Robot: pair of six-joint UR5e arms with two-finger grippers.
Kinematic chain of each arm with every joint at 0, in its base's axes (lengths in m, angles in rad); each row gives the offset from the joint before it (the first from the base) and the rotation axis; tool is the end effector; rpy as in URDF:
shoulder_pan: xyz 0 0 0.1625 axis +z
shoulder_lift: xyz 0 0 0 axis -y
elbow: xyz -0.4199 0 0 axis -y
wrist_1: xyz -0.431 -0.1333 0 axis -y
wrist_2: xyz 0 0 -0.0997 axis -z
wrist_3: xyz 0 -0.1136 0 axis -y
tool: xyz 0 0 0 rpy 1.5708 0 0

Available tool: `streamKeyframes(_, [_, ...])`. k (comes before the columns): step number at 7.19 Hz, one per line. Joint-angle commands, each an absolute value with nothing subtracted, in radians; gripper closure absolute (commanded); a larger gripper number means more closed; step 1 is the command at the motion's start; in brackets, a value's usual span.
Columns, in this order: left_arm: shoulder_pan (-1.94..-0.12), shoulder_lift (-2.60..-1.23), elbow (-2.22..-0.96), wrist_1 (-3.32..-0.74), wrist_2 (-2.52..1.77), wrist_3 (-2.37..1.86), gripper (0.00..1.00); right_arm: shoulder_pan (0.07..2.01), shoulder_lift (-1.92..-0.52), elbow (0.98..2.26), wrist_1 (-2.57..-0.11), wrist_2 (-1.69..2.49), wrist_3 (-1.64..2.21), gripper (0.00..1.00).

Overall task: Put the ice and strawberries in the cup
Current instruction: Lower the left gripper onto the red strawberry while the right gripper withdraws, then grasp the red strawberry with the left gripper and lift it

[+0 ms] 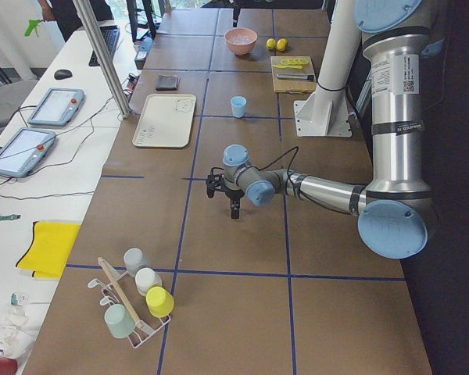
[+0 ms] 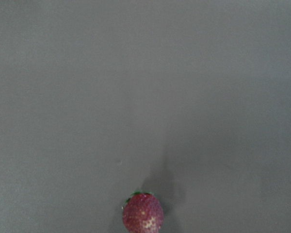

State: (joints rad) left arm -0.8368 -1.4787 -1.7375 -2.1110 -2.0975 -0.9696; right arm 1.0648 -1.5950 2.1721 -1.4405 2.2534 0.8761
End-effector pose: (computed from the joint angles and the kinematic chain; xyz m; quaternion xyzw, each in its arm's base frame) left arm 0.2980 -0.4440 0.5712 0.0057 0.3833 -0.0299 0.9231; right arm -0.1807 -0.4533 0.3493 0.0514 -0.4500 0.0487 0.8902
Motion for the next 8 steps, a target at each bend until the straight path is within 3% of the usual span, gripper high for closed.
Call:
streamKeyframes(1, [-0.833, -1.493, -1.692, -2.112, -2.097, -0.966, 0.02, 1.065, -1.591, 2.172, -1.442, 2.253, 0.876, 0.01])
streamKeyframes(3, [-0.833, -1.493, -1.689, -2.112, -2.098, -0.969, 0.13, 1.065, -1.591, 2.174, -1.44, 2.253, 0.876, 0.01])
streamKeyframes(4, [-0.833, -1.493, -1.687, -2.112, -2.097, -0.969, 0.25, 1.065, -1.591, 2.174, -1.44, 2.253, 0.876, 0.01])
streamKeyframes(5, [-0.831, -1.494, -1.686, -2.111, -2.097, -0.969, 0.43, 1.065, -1.591, 2.175, -1.44, 2.253, 0.876, 0.01])
streamKeyframes(6, [-0.833, -1.496, -1.687, -2.111, -2.098, -0.974, 0.75, 1.065, -1.589, 2.175, -1.44, 2.253, 0.876, 0.01])
streamKeyframes(7, [-0.833, -1.506, -1.687, -2.108, -2.1, -0.977, 0.97, 1.063, -1.588, 2.174, -1.44, 2.253, 0.876, 0.01])
streamKeyframes(8, [-0.833, -1.523, -1.707, -2.106, -2.106, -0.983, 1.0, 1.065, -1.588, 2.178, -1.44, 2.253, 0.876, 0.01])
